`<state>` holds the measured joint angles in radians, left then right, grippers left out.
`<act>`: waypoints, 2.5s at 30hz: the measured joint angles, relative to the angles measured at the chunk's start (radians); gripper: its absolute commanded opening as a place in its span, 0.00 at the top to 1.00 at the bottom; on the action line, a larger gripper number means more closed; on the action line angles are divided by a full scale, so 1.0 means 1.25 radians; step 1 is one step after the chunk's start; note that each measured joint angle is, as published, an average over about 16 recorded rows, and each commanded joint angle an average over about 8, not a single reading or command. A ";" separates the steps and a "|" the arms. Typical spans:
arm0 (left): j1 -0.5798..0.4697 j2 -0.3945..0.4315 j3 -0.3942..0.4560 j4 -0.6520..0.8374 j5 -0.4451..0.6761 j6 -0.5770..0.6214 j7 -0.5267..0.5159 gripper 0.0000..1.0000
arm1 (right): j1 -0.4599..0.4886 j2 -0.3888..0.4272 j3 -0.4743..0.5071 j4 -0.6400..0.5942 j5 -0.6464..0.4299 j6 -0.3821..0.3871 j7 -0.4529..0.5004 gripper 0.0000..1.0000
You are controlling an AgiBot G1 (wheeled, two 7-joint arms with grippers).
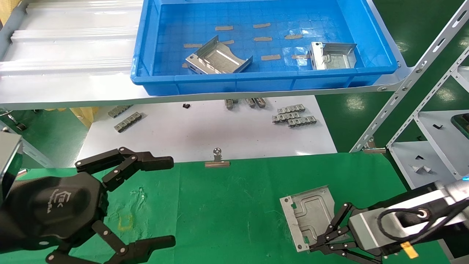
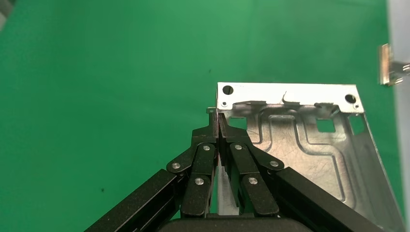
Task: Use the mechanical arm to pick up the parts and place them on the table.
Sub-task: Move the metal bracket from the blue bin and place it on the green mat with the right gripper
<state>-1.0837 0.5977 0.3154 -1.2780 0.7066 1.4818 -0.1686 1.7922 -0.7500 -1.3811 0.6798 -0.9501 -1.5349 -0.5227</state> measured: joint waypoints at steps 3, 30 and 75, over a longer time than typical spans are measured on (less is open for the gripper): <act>0.000 0.000 0.000 0.000 0.000 0.000 0.000 0.00 | -0.019 -0.026 -0.003 -0.058 -0.004 0.019 -0.051 1.00; 0.000 0.000 0.001 0.000 -0.001 0.000 0.000 0.00 | -0.087 -0.177 0.003 -0.424 -0.007 0.046 -0.296 0.22; 0.000 -0.001 0.002 0.000 -0.001 -0.001 0.001 0.00 | -0.042 -0.153 0.131 -0.436 0.218 -0.058 -0.019 0.00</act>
<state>-1.0840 0.5967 0.3175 -1.2777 0.7049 1.4806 -0.1674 1.7402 -0.9417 -1.2169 0.1349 -0.6778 -1.6070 -0.5466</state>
